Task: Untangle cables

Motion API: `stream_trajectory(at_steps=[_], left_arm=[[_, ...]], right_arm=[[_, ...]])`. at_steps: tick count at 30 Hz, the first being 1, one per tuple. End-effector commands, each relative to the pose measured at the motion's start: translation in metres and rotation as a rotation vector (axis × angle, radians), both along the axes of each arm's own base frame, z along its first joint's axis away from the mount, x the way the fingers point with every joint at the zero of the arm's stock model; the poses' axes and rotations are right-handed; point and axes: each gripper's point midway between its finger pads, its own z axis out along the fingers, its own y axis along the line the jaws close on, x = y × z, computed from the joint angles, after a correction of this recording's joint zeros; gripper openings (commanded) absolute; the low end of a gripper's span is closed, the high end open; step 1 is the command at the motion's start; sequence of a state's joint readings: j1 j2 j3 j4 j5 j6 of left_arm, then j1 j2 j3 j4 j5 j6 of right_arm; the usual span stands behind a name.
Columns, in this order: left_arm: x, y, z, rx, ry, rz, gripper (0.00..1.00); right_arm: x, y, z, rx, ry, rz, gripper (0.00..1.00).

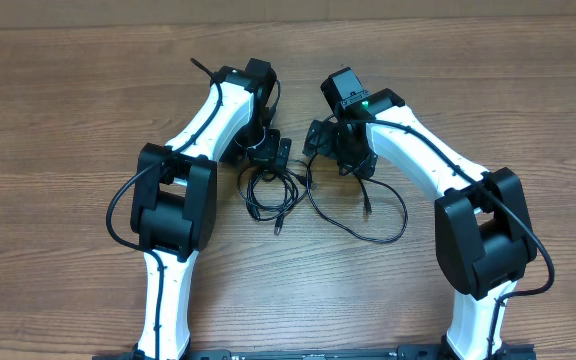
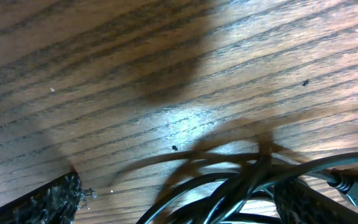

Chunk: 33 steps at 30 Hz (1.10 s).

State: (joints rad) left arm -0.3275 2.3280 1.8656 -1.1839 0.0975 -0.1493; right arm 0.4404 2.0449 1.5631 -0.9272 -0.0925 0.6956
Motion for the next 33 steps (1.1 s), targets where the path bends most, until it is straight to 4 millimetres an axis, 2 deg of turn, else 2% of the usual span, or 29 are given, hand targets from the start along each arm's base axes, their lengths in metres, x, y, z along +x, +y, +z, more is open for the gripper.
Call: stream_trajectory(at_steps=[1,13,21,23,24,26,28,33], left_arm=[[-0.004,-0.006,-0.004,-0.033,0.013,-0.027,1.00],[-0.004,-0.006,-0.004,-0.033,0.013,-0.027,1.00],[-0.004,-0.006,-0.004,-0.033,0.012,-0.027,1.00],[-0.004,-0.006,-0.004,-0.033,0.011,-0.027,1.00],[-0.004,-0.006,-0.004,-0.033,0.011,-0.027,1.00],[-0.004,-0.006,-0.004,-0.033,0.010,-0.027,1.00],[-0.004,-0.006,-0.004,-0.033,0.010,-0.027,1.00],[-0.004,-0.006,-0.004,-0.033,0.011,-0.027,0.99]], right_arm=[[0.000,0.000,0.005,-0.013,-0.019,-0.014,0.95],[-0.013,0.018,-0.020,-0.038,0.027,0.038,0.86],[-0.009,0.021,-0.020,-0.052,-0.004,0.054,0.55],[-0.009,0.016,-0.020,-0.056,0.005,0.044,0.36],[-0.009,0.013,-0.020,-0.059,0.011,0.039,0.32],[-0.008,0.002,-0.016,-0.069,0.030,0.015,0.10],[-0.005,-0.006,-0.012,-0.073,0.040,-0.003,0.04],[0.007,-0.034,-0.006,-0.117,0.016,0.116,0.04]])
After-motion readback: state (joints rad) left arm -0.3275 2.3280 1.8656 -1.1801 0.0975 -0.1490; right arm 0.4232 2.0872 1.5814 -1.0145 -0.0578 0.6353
